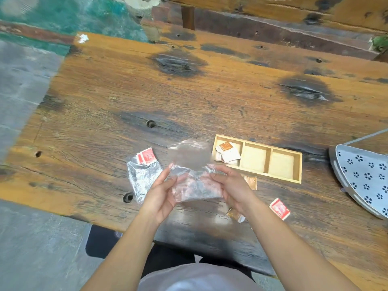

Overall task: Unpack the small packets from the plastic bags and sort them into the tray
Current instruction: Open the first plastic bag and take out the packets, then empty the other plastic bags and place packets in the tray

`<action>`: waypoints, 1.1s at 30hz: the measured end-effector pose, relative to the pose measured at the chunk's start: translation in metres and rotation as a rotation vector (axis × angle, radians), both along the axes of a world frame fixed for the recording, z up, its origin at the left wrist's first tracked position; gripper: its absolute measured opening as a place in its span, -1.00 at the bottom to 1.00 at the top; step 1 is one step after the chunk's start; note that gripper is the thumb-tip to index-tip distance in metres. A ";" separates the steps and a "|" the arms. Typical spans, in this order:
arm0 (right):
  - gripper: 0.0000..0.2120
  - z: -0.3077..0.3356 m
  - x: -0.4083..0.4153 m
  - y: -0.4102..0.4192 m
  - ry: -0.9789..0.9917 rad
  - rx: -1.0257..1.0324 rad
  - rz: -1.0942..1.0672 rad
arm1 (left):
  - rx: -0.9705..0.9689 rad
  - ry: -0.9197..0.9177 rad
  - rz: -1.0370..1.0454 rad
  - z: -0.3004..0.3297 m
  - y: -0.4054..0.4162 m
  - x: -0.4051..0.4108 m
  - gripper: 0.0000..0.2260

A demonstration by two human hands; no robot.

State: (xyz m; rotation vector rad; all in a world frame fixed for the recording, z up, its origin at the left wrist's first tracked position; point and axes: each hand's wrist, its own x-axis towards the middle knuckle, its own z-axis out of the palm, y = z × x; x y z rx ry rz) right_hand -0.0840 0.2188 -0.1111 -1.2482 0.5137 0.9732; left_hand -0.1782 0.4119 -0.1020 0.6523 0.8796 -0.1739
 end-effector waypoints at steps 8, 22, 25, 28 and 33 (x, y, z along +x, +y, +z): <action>-0.81 -0.026 -0.006 0.185 -0.073 -0.191 0.483 | 0.134 0.138 0.309 -0.022 0.143 -0.053 -0.70; -0.84 -0.103 -0.049 0.342 -0.131 -0.447 0.854 | 0.166 0.547 0.482 -0.098 0.251 -0.120 -0.68; -0.81 -0.105 -0.049 0.349 -0.130 -0.443 0.852 | 0.207 0.623 0.497 -0.104 0.252 -0.115 -0.69; -0.76 -0.096 -0.048 0.344 -0.194 -0.448 0.905 | 0.455 0.719 0.384 -0.097 0.246 -0.104 -0.70; -0.74 -0.087 -0.040 0.291 -0.315 -0.479 0.790 | 0.921 0.776 0.234 -0.074 0.188 -0.084 -0.78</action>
